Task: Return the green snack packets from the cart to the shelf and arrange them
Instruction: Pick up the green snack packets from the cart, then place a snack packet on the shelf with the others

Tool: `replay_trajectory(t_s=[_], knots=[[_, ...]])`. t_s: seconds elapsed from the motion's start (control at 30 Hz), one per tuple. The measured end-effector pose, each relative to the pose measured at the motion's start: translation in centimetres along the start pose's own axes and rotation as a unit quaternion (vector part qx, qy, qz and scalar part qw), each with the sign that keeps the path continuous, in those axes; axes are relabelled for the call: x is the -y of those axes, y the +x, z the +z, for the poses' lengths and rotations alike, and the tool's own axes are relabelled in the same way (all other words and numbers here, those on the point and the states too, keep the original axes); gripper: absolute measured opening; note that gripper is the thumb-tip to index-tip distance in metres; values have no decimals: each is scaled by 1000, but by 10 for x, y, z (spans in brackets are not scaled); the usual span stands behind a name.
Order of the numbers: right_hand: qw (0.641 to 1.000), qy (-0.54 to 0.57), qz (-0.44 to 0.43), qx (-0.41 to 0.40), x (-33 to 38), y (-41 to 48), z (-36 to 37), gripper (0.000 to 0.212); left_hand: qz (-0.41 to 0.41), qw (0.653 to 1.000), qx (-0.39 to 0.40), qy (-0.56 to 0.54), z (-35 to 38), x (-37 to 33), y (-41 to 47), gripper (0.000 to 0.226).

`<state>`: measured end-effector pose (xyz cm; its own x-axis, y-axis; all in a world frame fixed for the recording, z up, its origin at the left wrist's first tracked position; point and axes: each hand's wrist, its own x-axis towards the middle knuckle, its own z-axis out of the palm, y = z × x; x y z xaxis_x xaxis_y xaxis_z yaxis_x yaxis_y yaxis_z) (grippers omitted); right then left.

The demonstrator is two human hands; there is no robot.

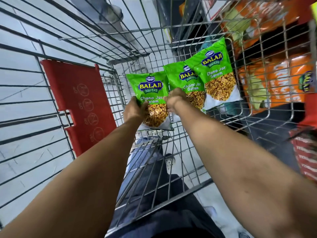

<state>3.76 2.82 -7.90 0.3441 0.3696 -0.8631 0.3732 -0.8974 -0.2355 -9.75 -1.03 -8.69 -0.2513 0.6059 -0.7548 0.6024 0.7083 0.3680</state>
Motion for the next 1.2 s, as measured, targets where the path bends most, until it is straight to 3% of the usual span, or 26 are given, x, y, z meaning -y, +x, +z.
replay_trajectory(t_s=[0.03,0.1,0.17,0.27,0.4,0.53,0.63,0.77,1.0,1.2], knots=[[1000,16,7,0,1,-5,-1,4,3,1000,-6,2,-4,-1,-5,39],[999,-3,-29,-29,4,-23,-9,25,15,1000,-18,11,-17,-6,-19,41],[997,20,-62,-45,6,-36,-15,32,23,1000,-19,10,-28,-12,-30,43],[991,92,-86,-46,11,-66,-31,33,50,998,-17,-40,-45,-24,-50,42],[973,79,-183,-119,12,-110,-61,23,114,988,-67,-73,-66,-52,-94,47],[949,98,-225,-197,1,-141,-105,46,193,971,-102,-98,-67,-85,-138,40],[920,131,-268,-255,-20,-162,-147,51,263,954,-112,-85,-61,-121,-181,41],[876,232,-282,-315,-61,-196,-211,35,384,916,-91,-75,-41,-169,-234,37],[770,360,-250,-464,-169,-255,-326,26,509,844,32,-166,53,-246,-341,38],[689,415,-211,-556,-242,-297,-394,22,564,799,136,-160,131,-299,-414,36]])
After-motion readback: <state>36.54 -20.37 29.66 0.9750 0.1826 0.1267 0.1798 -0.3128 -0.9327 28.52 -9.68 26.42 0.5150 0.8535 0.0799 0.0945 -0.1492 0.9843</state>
